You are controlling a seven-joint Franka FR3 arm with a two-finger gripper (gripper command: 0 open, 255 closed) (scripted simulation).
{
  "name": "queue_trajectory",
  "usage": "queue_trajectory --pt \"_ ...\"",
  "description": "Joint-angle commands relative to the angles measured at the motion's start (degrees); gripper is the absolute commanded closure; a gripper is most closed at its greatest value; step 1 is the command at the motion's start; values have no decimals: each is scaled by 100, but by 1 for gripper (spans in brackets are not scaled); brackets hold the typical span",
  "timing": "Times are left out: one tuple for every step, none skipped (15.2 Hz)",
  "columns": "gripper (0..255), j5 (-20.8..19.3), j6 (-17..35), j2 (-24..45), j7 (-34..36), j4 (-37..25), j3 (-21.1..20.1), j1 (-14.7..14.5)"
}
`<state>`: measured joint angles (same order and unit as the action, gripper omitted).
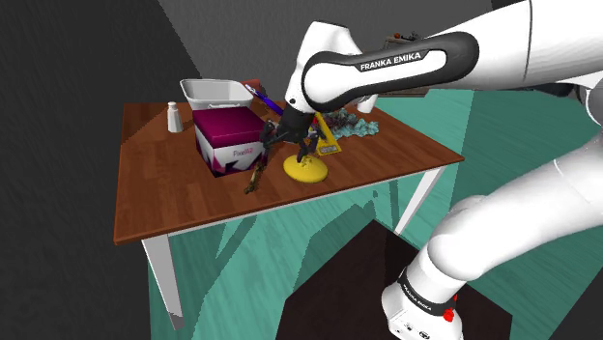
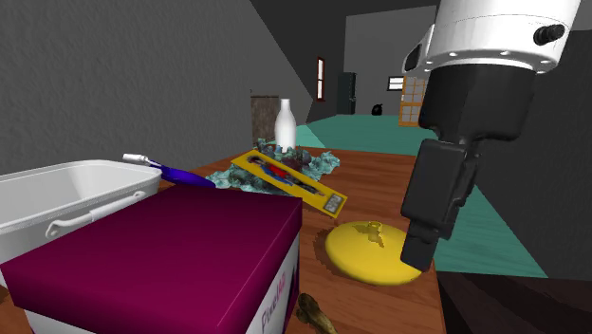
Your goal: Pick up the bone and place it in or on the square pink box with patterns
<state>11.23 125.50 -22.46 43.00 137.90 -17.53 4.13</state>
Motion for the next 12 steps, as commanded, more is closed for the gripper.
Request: queue_trajectory --pt "0 -119 363 469 483 -190 -211 112" --pt "0 -209 510 694 736 -300 -313 163" --pt "0 -317 649 924 998 -419 -411 216" --pt "0 -445 778 1157 1269 -547 -501 266" --pt "0 -593 897 1395 1549 -684 -583 312" --pt "0 -618 914 1432 1593 -706 -587 310" --pt "0 -644 991 1488 1613 -682 -594 310" --pt "0 -671 1067 1546 1632 -660 -602 312" --pt "0 -700 1144 1605 1653 -639 -611 314" --pt "0 -730 1220 1665 1675 -619 -619 317" --pt "0 -762 1296 1726 1698 -601 -628 320" --pt "0 -795 1372 1789 1722 -583 -636 323"
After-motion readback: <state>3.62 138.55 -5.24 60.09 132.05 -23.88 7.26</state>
